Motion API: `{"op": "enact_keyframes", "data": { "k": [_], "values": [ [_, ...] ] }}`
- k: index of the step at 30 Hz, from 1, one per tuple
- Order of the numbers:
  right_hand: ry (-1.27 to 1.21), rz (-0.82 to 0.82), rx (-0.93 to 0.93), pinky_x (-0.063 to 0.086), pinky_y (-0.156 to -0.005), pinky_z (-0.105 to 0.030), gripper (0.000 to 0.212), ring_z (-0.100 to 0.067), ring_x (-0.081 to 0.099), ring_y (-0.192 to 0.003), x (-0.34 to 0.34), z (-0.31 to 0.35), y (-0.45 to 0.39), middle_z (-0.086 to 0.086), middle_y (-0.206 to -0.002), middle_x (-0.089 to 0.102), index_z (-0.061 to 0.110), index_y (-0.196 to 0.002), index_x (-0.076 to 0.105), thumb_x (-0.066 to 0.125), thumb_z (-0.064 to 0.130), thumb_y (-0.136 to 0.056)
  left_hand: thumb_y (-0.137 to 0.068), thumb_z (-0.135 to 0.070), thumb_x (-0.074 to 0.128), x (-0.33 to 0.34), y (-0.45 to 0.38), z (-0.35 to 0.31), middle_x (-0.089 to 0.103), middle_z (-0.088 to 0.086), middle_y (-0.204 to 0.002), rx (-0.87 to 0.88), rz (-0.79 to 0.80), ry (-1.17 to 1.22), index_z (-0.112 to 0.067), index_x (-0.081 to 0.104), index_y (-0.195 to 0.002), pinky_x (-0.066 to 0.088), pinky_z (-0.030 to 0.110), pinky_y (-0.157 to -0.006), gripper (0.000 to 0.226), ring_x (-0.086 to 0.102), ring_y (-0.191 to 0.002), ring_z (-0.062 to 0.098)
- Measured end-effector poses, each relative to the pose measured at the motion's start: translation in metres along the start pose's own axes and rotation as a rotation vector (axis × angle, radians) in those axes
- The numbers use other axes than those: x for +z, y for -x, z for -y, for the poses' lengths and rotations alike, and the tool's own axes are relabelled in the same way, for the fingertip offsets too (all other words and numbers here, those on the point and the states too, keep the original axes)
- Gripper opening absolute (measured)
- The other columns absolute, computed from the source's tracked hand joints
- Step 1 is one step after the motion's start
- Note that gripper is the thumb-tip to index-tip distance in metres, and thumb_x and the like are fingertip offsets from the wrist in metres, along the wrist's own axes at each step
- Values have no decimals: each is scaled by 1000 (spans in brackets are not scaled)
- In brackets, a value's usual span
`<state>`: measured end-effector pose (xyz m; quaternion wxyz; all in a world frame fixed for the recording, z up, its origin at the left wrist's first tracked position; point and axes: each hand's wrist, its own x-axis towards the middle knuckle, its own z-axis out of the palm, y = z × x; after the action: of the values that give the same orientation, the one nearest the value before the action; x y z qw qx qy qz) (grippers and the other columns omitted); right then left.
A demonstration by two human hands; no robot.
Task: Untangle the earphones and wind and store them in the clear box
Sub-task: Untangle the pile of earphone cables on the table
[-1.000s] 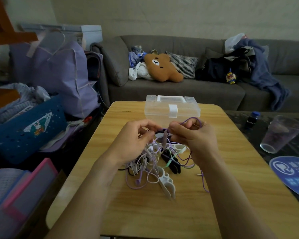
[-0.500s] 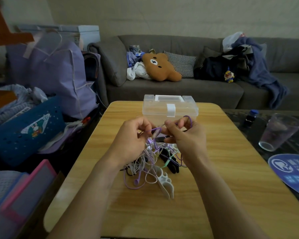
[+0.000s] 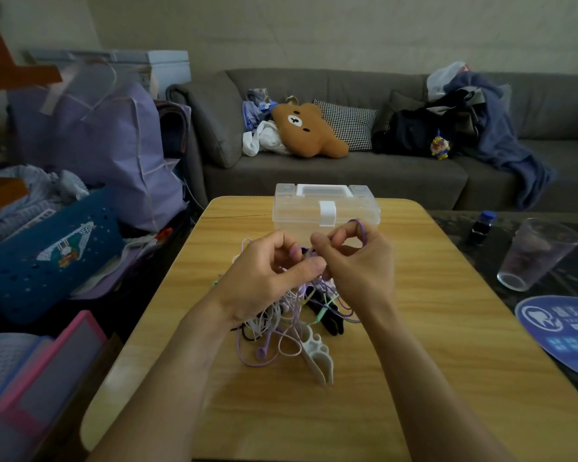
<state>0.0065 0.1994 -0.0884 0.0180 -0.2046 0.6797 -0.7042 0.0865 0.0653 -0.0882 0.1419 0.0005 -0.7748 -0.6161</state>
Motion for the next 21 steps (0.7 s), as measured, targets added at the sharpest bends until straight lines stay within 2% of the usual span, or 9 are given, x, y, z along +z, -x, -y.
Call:
{"op": "enact_keyframes", "data": {
  "k": [1, 3, 5, 7, 10, 14, 18, 21],
  "values": [
    [10, -4, -13, 52, -50, -27, 31, -16, 71, -56, 0, 0, 0, 0, -61, 70, 15, -71, 52, 78, 9, -86, -73, -40, 79, 0, 0, 0, 66, 23, -90, 1, -15, -14, -3, 55, -90, 54, 59, -90, 47, 68, -94, 41],
    [1, -15, -29, 52, -50, -25, 29, -17, 74, -61, 0, 1, 0, -2, -64, 71, 14, -73, 52, 77, 8, -87, -79, -26, 78, 0, -2, 2, 70, 22, -92, -4, -54, -25, -3, 54, -92, 55, 56, -90, 36, 69, -95, 40],
    [-45, -34, -19, 52, -48, -24, 28, -19, 75, -65, -2, 1, 0, -6, -68, 73, 12, -74, 51, 75, 7, -88, -91, -8, 70, -1, -4, 5, 74, 20, -91, -8, -73, -9, 4, 51, -97, 59, 45, -86, 23, 72, -90, 34],
    [-94, -56, 0, 56, -51, -30, 28, -23, 76, -66, -3, 2, -1, -10, -70, 74, 11, -75, 50, 73, 7, -90, -96, -2, 60, -4, -6, 5, 75, 19, -88, -10, -67, -6, 6, 48, -99, 59, 30, -72, 15, 71, -79, 28],
    [-128, -87, 4, 62, -66, -39, 27, -26, 76, -72, -4, 1, -3, -11, -71, 74, 10, -74, 52, 75, 5, -88, -95, -13, 60, -7, -6, 5, 72, 18, -77, -2, -60, -43, 4, 46, -95, 54, 27, -60, 23, 68, -66, 21],
    [-279, -140, 13, 61, -66, -29, 28, -27, 76, -76, -6, -1, -6, -16, -77, 71, 8, -73, 50, 74, -1, -87, -87, -34, 59, -7, -2, 0, 66, 6, -61, 7, -54, -78, -5, 47, -86, 52, 30, -55, 31, 61, -52, 17],
    [-418, -283, 54, 60, -68, -27, 29, -25, 76, -79, -17, -6, -13, -8, -76, 71, 12, -75, 49, 71, -1, -89, -88, -36, 58, -10, 0, -7, 62, 9, -59, -3, -61, 63, -4, 48, -87, 50, 30, -55, 34, 56, -53, 22],
    [-462, -406, 66, 59, -68, -27, 32, -19, 76, -73, -30, -10, -21, -8, -76, 67, 14, -73, 47, 69, -3, -90, -85, -33, 65, -16, -1, -4, 60, 11, -59, -12, -129, 49, -8, 43, -84, 43, 27, -48, 33, 49, -50, 22]
  ]
}}
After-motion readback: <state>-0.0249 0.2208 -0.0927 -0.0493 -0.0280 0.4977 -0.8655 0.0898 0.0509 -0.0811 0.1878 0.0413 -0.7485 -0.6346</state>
